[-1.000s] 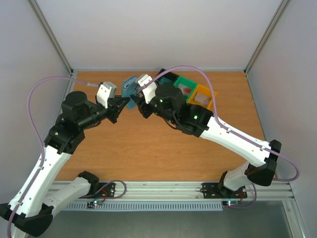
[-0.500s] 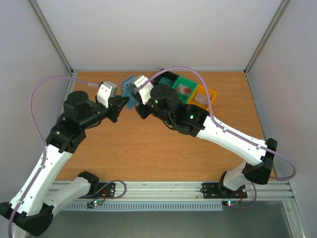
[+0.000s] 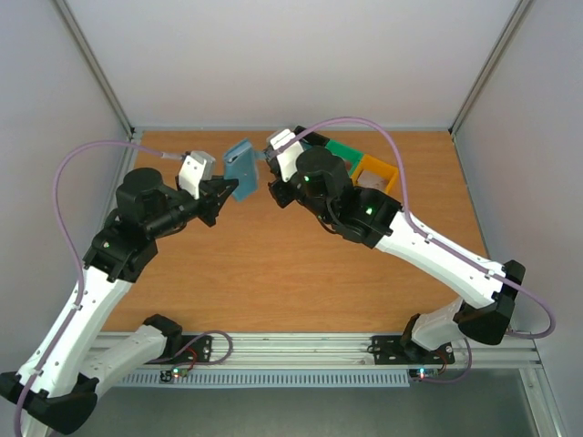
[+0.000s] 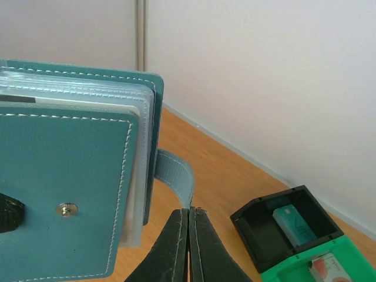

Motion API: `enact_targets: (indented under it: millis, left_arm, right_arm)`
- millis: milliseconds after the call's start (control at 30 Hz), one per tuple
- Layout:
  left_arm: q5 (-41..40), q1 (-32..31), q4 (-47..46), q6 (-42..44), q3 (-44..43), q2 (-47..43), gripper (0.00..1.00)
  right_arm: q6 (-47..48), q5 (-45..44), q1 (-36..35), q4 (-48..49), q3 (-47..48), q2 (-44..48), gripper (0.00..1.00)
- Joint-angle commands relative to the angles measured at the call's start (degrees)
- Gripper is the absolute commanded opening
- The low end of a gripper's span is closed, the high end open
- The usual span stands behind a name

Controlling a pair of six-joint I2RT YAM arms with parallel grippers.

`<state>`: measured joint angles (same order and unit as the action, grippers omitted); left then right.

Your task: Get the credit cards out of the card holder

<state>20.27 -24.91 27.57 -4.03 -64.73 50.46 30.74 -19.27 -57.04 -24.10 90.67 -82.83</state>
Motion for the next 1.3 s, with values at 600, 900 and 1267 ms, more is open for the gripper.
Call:
enact_targets:
  millis: [600, 900, 1267]
  left_arm:
    - [11.1, -0.3, -2.7, 0.3, 3.6, -3.2, 0.00]
    - [27.6, -0.3, -11.1, -4.0, 6.2, -4.1, 0.00]
    - [38.6, -0.3, -16.4, -7.0, 7.3, -3.6, 0.00]
  right_arm:
    - [-1.4, 48.4, 18.1, -5.3, -11.5, 17.3, 0.98]
    - [-1.7, 58.7, 16.0, 3.2, -13.3, 13.9, 0.99]
    - [-2.8, 72.0, 23.6, -2.9, -11.4, 10.9, 0.79]
